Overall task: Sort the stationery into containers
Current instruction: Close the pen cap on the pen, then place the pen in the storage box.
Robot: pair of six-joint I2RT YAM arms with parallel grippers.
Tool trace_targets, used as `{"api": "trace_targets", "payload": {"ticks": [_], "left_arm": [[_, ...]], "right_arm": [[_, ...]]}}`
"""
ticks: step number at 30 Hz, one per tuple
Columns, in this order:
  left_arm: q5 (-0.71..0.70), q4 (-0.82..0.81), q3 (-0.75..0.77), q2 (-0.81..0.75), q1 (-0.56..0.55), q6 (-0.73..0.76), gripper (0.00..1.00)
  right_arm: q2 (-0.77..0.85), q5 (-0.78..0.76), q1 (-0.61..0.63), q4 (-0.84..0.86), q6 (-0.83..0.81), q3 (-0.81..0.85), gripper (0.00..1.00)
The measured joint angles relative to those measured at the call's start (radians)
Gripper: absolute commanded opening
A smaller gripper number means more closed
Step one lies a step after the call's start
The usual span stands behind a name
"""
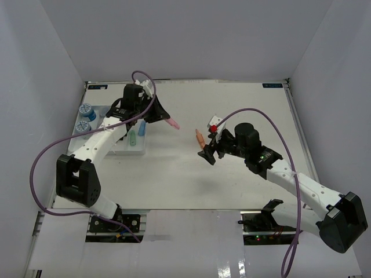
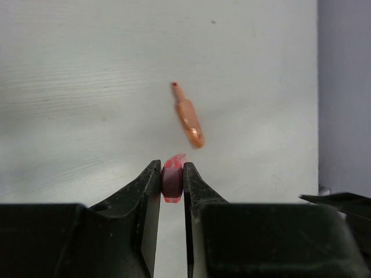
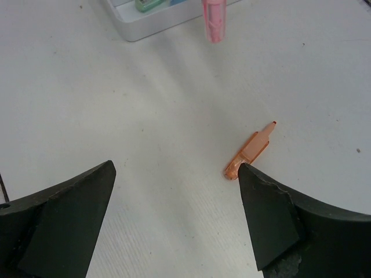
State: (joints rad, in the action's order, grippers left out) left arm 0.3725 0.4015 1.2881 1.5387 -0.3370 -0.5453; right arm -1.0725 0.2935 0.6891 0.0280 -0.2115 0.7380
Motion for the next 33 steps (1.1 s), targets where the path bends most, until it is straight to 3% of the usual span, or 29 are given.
{"api": "trace_targets", "payload": {"ticks": [7,11,21,33], "left_arm": [[-0.158,-0.032,-0.165,-0.072,0.206,-0.042,0.13],[-0.236,-0.117,-0.270,-0.131,0.276,-0.106,0.19],[-0.398,-0.423,-0.383,-0.132,0.293,-0.231,0.21],[-0.477,-0.635,-0.378,0.105,0.296,-0.336,0.26]], "right_arm": [[0.061,-0.011,0.000,-0.003,0.043,-0.080,0.98],[0.089,-0.011,0.000,-0.001,0.078,-0.138,0.98],[0.149,-0.011,0.000,0.002,0.101,-0.168,0.97],[0.162,-0.018,0.000,0.003,0.105,-0.180,0.97]]}}
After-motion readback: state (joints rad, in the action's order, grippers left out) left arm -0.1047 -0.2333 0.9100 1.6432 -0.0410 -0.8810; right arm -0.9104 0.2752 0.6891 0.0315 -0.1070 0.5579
